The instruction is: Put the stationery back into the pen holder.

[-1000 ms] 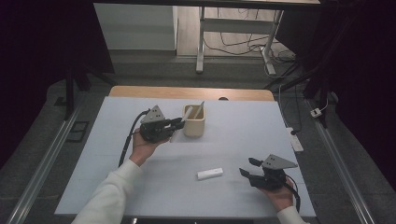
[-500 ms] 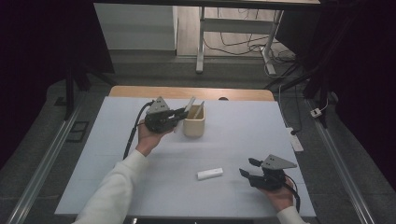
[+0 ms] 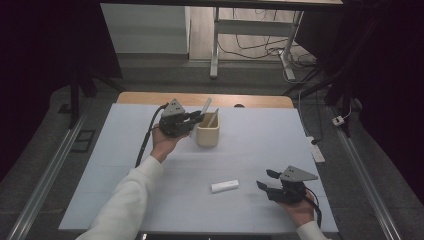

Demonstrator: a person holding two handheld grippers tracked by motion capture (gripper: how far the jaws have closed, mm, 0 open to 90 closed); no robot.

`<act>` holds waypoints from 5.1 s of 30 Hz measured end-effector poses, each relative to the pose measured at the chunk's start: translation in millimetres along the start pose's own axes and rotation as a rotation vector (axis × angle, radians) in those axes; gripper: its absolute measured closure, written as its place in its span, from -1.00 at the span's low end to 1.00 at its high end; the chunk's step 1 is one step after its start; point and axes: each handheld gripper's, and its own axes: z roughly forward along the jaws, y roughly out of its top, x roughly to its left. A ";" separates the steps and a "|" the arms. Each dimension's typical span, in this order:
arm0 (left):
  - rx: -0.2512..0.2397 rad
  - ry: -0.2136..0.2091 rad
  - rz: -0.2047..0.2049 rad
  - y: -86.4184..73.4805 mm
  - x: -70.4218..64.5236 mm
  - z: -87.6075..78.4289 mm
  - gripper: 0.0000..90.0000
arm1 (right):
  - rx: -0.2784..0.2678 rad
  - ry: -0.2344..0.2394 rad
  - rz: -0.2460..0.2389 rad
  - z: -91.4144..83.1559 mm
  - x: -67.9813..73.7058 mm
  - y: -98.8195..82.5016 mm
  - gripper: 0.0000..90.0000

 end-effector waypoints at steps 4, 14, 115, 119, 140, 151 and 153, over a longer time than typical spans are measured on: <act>-0.007 -0.003 -0.009 2.1 0.4 6.0 0.74 | 0.003 -0.003 0.000 -0.2 -0.1 -0.1 -0.10; -0.037 0.003 0.000 15.7 3.1 19.2 0.73 | 0.003 -0.002 0.005 -0.4 -1.1 -1.3 -0.10; 0.333 -0.111 0.070 -64.3 -33.9 -58.9 -0.03 | 0.038 -0.009 -0.017 3.9 -0.5 -4.6 -0.10; 0.346 -0.118 0.082 -67.2 -38.5 -58.1 -0.06 | 0.038 -0.008 -0.019 3.8 -0.2 -4.6 -0.10; 0.422 -0.123 0.055 -99.0 -47.9 -82.0 -0.13 | 0.039 -0.002 -0.023 2.2 -0.7 -4.0 -0.10; 0.423 -0.047 0.024 -125.3 -46.6 -119.4 -0.15 | 0.040 0.007 -0.028 3.0 0.7 -2.0 -0.10; 0.410 -0.031 0.005 -130.3 -46.6 -127.3 -0.16 | 0.039 0.006 -0.031 3.4 1.8 -1.2 -0.10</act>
